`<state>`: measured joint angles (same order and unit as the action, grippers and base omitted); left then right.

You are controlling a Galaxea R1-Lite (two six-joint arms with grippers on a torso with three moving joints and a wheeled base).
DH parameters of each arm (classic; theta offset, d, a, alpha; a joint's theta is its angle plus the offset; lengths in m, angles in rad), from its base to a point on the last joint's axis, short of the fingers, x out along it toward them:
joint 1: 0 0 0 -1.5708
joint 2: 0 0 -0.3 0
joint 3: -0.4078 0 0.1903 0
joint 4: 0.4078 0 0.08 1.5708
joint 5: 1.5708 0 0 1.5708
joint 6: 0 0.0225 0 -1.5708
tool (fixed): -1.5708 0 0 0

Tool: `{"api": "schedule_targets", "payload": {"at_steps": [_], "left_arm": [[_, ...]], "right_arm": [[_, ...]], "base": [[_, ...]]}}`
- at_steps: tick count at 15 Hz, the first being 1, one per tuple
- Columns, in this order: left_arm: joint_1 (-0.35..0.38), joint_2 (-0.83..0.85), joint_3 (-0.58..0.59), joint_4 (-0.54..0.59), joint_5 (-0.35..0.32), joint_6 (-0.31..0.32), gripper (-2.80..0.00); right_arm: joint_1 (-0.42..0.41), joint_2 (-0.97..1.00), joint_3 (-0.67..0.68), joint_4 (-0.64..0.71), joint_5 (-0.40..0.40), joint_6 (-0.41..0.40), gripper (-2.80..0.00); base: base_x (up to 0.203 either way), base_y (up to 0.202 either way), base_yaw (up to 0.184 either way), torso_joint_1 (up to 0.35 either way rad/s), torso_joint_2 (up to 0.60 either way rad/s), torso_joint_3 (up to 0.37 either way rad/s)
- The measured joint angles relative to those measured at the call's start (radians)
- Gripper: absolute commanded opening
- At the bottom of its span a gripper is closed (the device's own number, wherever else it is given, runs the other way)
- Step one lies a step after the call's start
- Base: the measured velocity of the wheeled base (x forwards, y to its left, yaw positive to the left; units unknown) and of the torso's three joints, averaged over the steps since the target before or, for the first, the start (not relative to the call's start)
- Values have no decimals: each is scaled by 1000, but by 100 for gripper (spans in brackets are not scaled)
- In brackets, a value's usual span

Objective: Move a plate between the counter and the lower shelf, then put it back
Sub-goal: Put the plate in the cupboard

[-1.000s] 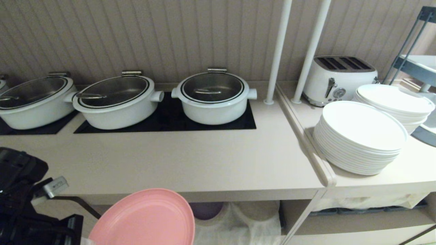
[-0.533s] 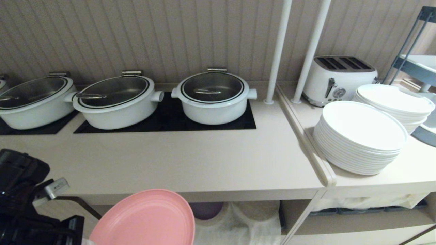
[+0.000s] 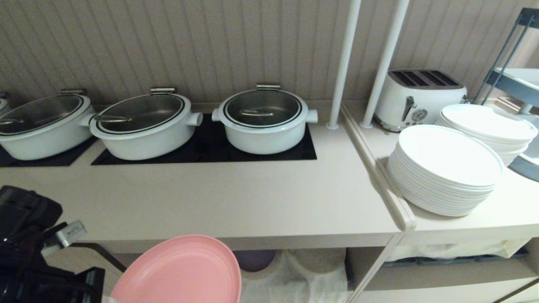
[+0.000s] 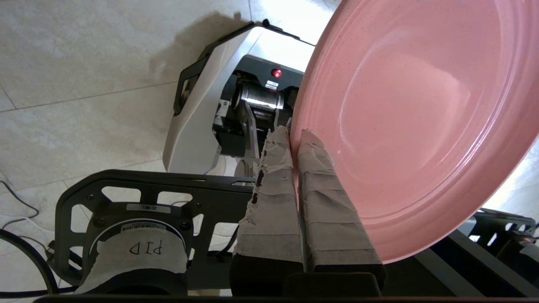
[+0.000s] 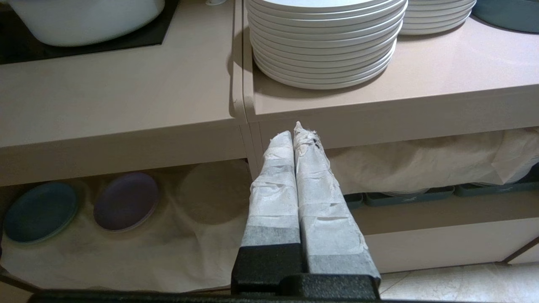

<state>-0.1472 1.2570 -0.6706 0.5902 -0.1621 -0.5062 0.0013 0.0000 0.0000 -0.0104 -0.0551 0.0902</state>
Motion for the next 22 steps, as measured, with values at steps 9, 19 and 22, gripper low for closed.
{"api": "schedule_targets", "payload": {"at_steps": [9,19,22], "left_arm": [[0,-1,-1,1,0,0,-280],[0,-2,6,0,1,0,-280],[0,-3,7,0,1,0,-280]], "right_arm": [[0,0,0,0,0,0,-280],[0,0,0,0,0,2,-280],[0,0,0,0,0,1,-280]], "base": [[0,0,0,-28,55,33],[0,0,0,-92,202,103],[0,0,0,-139,297,152]]}}
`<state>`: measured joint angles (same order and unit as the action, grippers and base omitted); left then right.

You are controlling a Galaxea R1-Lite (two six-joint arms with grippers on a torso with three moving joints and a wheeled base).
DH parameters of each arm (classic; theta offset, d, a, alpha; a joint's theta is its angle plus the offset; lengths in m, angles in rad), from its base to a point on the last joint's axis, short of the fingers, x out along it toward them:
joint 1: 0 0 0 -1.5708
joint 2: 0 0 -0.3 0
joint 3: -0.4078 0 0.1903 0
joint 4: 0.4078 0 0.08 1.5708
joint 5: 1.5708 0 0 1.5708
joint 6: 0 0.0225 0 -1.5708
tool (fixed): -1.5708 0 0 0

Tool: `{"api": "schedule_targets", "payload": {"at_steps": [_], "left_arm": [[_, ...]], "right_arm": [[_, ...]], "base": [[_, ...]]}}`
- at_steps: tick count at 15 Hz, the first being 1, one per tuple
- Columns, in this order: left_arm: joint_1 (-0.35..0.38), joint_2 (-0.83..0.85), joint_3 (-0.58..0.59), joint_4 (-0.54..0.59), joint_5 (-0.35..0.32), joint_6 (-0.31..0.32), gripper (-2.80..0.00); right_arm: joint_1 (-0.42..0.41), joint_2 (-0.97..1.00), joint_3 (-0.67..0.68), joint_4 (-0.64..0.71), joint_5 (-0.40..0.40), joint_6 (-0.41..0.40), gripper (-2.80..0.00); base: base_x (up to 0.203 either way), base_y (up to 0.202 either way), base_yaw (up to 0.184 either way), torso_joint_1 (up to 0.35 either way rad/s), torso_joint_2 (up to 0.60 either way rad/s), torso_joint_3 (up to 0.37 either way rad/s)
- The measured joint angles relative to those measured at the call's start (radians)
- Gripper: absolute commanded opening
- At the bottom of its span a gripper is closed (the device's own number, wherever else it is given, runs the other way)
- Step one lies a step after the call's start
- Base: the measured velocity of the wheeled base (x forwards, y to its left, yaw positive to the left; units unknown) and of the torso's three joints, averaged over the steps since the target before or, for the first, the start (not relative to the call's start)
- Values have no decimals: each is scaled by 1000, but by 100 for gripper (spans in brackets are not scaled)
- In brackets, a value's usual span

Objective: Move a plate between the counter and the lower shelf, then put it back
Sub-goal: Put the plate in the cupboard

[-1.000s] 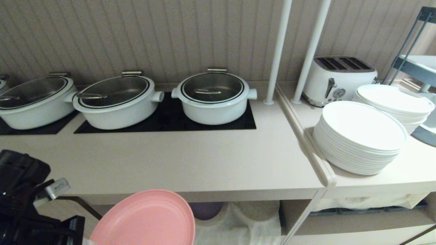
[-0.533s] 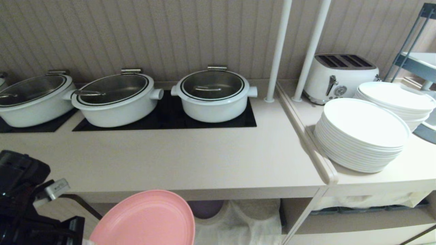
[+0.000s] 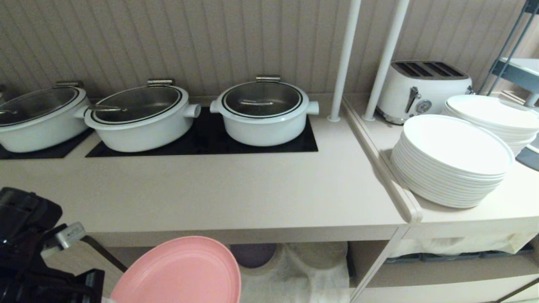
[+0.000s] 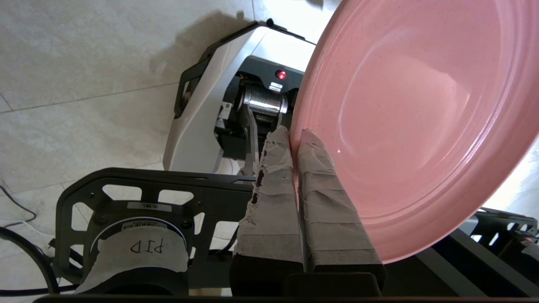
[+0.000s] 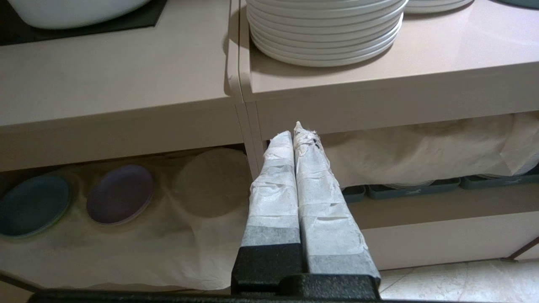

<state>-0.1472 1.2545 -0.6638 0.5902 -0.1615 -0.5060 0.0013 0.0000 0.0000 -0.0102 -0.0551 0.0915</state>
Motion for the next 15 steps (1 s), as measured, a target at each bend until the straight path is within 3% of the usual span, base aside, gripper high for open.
{"api": "schedule_targets", "payload": {"at_steps": [15], "left_arm": [[0,-15,1,0,1,0,-280]], "right_arm": [[0,0,0,0,0,0,-280]], "base": [[0,0,0,-149,321,169]]}}
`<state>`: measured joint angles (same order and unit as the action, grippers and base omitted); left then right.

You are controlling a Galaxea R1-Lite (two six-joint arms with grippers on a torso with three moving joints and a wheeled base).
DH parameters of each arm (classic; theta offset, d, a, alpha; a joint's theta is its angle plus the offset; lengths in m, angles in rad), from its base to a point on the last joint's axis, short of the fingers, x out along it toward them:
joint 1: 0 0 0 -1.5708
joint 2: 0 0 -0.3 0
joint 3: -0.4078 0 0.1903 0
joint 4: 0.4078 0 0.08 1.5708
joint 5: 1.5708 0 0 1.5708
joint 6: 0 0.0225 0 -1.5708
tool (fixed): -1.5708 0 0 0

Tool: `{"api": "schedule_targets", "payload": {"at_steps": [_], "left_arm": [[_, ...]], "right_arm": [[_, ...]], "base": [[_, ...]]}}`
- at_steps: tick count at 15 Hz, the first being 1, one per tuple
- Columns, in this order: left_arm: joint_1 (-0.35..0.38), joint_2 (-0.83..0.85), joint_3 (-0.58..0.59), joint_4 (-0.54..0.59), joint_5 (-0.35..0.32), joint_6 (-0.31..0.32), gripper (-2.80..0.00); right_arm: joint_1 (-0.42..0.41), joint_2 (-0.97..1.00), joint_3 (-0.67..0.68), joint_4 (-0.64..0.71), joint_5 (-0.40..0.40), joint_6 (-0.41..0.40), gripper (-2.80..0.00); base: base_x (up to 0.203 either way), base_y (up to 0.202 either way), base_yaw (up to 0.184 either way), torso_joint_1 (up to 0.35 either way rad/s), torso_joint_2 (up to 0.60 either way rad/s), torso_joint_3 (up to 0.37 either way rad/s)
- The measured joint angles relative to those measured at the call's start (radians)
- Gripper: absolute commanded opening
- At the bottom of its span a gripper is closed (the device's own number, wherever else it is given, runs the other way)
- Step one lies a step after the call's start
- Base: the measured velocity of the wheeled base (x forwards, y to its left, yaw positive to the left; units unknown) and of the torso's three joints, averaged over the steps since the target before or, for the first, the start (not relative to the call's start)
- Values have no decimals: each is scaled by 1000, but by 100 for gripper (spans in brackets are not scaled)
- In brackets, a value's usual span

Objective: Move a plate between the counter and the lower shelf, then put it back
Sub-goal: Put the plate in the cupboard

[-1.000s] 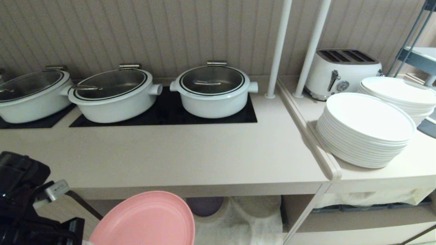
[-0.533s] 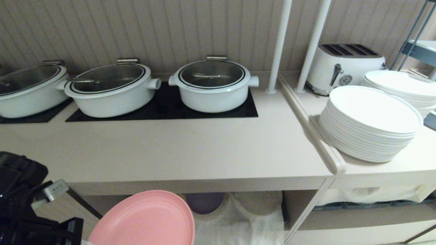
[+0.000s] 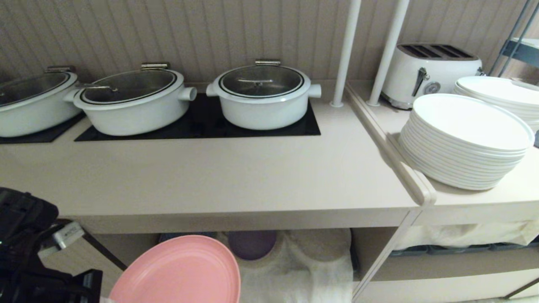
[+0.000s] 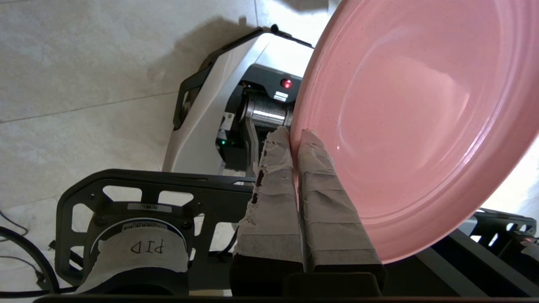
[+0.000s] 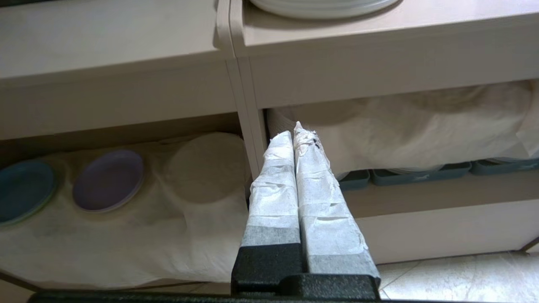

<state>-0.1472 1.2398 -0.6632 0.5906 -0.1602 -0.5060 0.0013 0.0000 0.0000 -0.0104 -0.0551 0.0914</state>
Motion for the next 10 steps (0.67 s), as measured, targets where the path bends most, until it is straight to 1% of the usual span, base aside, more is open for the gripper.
{"api": "schedule_targets", "payload": {"at_steps": [4,10], "left_arm": [[0,0,-1,0,-1,0,-280],[0,0,-1,0,-3,0,-280]], "right_arm": [[0,0,0,0,0,0,-280],[0,0,0,0,0,0,-280]], "base": [[0,0,0,-161,358,189],[0,0,0,-242,528,282]]}}
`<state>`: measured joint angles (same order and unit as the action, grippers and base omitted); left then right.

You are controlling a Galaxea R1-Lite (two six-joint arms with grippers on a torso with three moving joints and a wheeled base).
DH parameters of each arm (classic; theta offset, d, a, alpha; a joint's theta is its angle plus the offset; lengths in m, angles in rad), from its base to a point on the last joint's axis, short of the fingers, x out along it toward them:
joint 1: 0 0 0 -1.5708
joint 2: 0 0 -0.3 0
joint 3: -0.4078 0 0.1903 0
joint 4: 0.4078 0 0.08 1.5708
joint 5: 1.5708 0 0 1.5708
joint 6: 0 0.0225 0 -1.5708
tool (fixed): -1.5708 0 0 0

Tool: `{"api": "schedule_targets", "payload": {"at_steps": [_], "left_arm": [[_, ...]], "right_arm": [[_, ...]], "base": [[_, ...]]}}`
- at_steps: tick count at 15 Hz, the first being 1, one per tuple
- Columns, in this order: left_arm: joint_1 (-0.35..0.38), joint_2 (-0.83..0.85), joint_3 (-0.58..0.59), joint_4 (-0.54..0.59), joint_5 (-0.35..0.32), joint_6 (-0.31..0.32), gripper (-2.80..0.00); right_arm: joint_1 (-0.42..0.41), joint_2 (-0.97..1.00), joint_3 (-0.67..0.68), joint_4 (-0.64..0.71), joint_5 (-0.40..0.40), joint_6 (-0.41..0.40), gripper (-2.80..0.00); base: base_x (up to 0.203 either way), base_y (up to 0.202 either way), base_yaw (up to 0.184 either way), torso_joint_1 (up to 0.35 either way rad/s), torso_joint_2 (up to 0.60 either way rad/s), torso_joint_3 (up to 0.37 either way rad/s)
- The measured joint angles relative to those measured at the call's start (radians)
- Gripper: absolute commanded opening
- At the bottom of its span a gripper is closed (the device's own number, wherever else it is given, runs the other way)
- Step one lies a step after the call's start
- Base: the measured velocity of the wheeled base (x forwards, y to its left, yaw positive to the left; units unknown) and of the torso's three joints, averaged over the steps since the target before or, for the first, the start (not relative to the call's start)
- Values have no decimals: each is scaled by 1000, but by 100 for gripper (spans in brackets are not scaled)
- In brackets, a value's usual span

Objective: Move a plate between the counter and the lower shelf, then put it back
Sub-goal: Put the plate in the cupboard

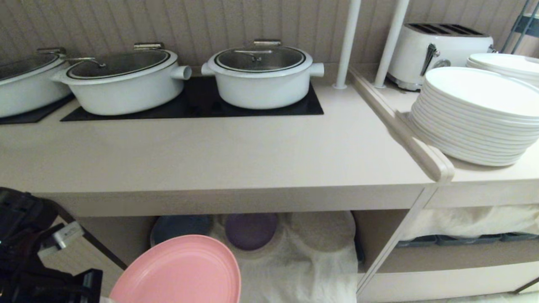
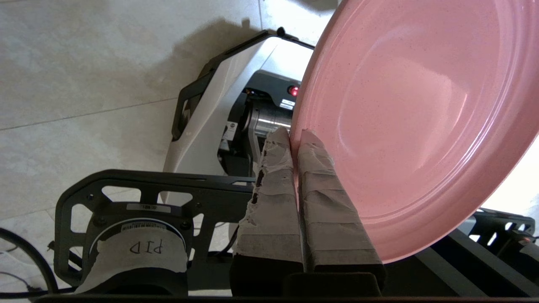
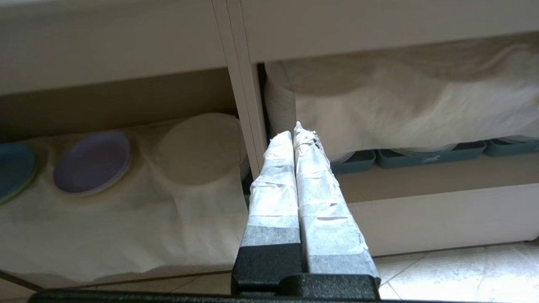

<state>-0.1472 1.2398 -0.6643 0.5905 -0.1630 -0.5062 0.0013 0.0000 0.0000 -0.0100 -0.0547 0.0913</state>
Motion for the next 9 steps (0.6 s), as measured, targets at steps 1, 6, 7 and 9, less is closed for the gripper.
{"api": "schedule_targets", "payload": {"at_steps": [1,6,7,9], "left_arm": [[0,0,1,0,0,0,-280],[0,0,2,-1,0,0,-280],[0,0,4,-1,0,0,-280],[0,0,7,-1,0,0,-280]], "right_arm": [[0,0,0,0,0,0,-280],[0,0,0,0,0,0,-280],[0,0,0,0,0,0,-280],[0,0,0,0,0,0,-280]], "base": [[0,0,0,-256,554,296],[0,0,0,-234,531,294],[0,0,0,-222,489,271],[0,0,0,-215,502,286]]}}
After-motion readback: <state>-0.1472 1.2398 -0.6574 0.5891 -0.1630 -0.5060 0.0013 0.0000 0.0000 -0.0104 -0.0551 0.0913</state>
